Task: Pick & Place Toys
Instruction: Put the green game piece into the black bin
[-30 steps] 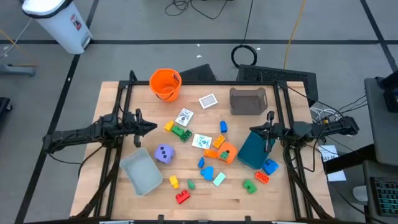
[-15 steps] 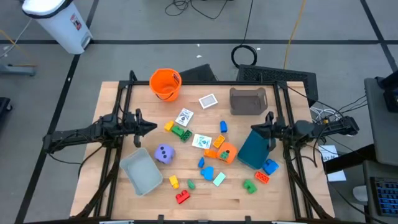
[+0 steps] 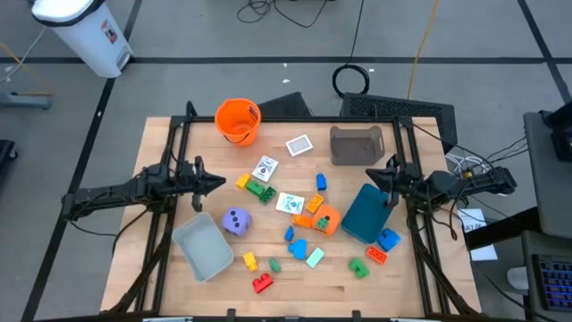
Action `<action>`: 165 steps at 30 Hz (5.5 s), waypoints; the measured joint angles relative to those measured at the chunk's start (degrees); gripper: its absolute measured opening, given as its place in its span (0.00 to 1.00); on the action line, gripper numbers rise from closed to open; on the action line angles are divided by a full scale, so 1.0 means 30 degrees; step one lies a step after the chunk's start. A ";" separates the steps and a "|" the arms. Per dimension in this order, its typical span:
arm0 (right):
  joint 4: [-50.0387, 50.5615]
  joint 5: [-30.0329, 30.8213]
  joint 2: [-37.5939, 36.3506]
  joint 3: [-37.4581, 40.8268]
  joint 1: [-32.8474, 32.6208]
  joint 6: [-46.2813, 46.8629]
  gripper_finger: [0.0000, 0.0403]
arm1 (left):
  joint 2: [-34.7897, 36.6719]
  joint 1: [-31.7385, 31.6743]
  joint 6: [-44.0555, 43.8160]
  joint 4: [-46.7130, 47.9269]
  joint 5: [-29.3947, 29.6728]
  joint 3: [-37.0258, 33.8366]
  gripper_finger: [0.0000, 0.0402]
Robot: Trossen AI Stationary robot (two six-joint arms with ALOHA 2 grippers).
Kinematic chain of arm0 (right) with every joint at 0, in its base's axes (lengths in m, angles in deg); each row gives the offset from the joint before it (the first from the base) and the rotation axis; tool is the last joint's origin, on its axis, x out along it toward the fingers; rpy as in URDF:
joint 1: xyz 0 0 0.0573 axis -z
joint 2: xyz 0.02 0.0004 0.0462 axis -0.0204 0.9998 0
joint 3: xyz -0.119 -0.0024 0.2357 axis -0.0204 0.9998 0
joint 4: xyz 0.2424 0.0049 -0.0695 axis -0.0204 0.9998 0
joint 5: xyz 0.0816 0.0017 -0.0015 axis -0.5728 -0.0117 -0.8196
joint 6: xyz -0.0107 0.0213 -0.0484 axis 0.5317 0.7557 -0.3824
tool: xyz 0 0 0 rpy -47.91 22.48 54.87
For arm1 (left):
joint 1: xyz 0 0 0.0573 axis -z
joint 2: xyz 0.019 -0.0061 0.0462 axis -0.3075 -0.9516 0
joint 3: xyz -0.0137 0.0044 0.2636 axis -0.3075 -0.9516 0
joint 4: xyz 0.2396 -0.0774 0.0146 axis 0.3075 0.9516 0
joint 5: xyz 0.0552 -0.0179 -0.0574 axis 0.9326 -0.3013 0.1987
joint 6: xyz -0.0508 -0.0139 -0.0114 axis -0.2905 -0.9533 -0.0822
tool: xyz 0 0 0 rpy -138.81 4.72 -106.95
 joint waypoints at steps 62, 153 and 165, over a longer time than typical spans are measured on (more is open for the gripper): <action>-0.5524 -0.7202 2.2267 -1.0353 0.0960 0.1746 0.18 | -2.6481 -0.0092 0.5749 -2.4308 -0.0375 0.5958 0.10; -0.5114 -0.7584 2.5676 -0.7729 -0.1246 -0.2529 0.60 | -2.6477 0.1676 0.3710 -0.4660 0.0029 1.7369 0.66; -0.6957 -0.7669 2.6911 -0.7737 -0.0710 -0.2345 0.56 | -2.6477 0.1676 0.3548 -0.4332 0.0022 1.7362 0.66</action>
